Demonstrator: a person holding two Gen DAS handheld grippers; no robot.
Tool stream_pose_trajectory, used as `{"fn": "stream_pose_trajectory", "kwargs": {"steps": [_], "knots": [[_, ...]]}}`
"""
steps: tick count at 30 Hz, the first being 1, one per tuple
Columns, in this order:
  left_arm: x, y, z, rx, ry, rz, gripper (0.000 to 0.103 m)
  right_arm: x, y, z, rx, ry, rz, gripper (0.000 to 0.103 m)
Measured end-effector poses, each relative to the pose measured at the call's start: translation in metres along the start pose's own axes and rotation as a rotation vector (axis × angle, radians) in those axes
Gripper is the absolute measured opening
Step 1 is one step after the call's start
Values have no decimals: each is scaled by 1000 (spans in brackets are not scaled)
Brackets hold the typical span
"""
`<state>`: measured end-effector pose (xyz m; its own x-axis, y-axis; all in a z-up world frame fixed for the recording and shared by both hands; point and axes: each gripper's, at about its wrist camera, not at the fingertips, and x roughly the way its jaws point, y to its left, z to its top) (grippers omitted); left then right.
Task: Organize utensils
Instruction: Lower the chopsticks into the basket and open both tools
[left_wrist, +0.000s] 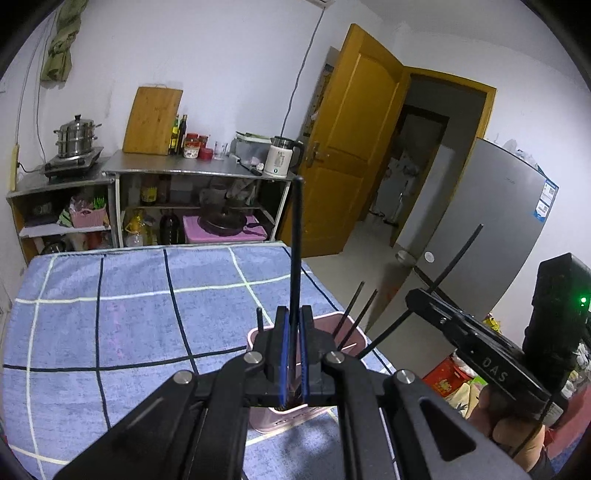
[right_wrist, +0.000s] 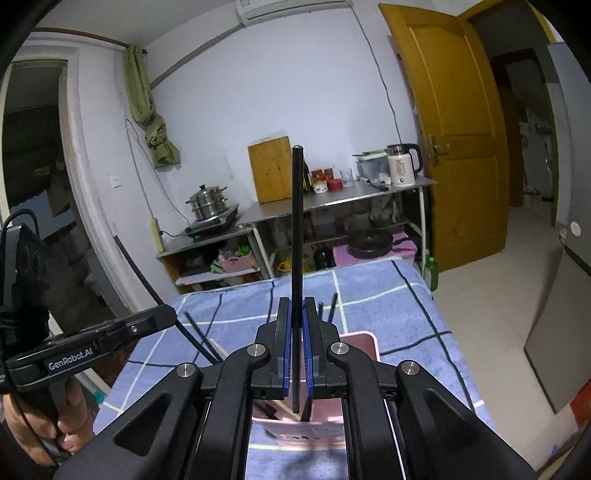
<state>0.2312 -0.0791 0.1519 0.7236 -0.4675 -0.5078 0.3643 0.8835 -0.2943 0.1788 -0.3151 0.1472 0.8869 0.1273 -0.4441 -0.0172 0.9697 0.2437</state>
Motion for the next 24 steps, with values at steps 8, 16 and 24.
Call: {"fn": "stream_pose_trajectory", "kwargs": {"steps": [8,16,24], "knots": [[28,11,-19,-12,47,10,6,33,-5,-22,4,63,-9,6],[48,15,-40,-5,102,22,6,58,-9,-49,-2,142,-8,6],[47,16,-48,-10,114,17,8,63,-7,-60,-26,185,-18,8]]}}
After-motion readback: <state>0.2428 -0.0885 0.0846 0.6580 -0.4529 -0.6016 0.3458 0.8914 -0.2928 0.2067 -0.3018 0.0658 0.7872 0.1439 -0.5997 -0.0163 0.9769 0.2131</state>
